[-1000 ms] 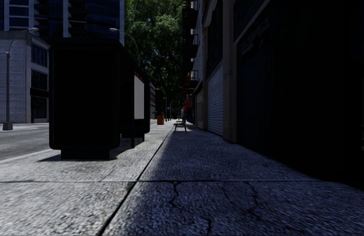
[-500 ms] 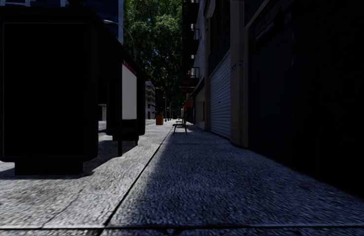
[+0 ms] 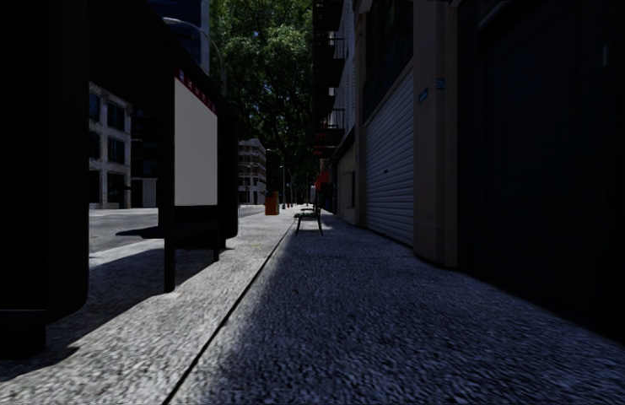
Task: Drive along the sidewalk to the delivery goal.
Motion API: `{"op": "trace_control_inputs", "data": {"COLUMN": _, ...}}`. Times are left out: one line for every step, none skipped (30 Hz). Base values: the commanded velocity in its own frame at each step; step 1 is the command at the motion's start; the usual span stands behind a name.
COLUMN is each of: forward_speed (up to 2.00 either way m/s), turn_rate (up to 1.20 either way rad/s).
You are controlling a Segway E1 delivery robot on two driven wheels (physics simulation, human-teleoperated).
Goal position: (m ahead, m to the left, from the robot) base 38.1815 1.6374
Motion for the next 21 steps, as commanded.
{"op": "trace_control_inputs", "data": {"forward_speed": 2.00, "turn_rate": 0.00}}
{"op": "trace_control_inputs", "data": {"forward_speed": 2.00, "turn_rate": 0.00}}
{"op": "trace_control_inputs", "data": {"forward_speed": 2.00, "turn_rate": 0.00}}
{"op": "trace_control_inputs", "data": {"forward_speed": 2.00, "turn_rate": 0.00}}
{"op": "trace_control_inputs", "data": {"forward_speed": 2.00, "turn_rate": 0.00}}
{"op": "trace_control_inputs", "data": {"forward_speed": 2.00, "turn_rate": 0.00}}
{"op": "trace_control_inputs", "data": {"forward_speed": 2.00, "turn_rate": 0.00}}
{"op": "trace_control_inputs", "data": {"forward_speed": 2.00, "turn_rate": 0.00}}
{"op": "trace_control_inputs", "data": {"forward_speed": 2.00, "turn_rate": 0.00}}
{"op": "trace_control_inputs", "data": {"forward_speed": 2.00, "turn_rate": 0.00}}
{"op": "trace_control_inputs", "data": {"forward_speed": 2.00, "turn_rate": 0.00}}
{"op": "trace_control_inputs", "data": {"forward_speed": 2.00, "turn_rate": 0.00}}
{"op": "trace_control_inputs", "data": {"forward_speed": 2.00, "turn_rate": 0.00}}
{"op": "trace_control_inputs", "data": {"forward_speed": 2.00, "turn_rate": 0.00}}
{"op": "trace_control_inputs", "data": {"forward_speed": 2.00, "turn_rate": 0.00}}
{"op": "trace_control_inputs", "data": {"forward_speed": 2.00, "turn_rate": 0.00}}
{"op": "trace_control_inputs", "data": {"forward_speed": 2.00, "turn_rate": 0.00}}
{"op": "trace_control_inputs", "data": {"forward_speed": 2.00, "turn_rate": 0.00}}
{"op": "trace_control_inputs", "data": {"forward_speed": 2.00, "turn_rate": 0.00}}
{"op": "trace_control_inputs", "data": {"forward_speed": 2.00, "turn_rate": 0.00}}
{"op": "trace_control_inputs", "data": {"forward_speed": 2.00, "turn_rate": 0.00}}
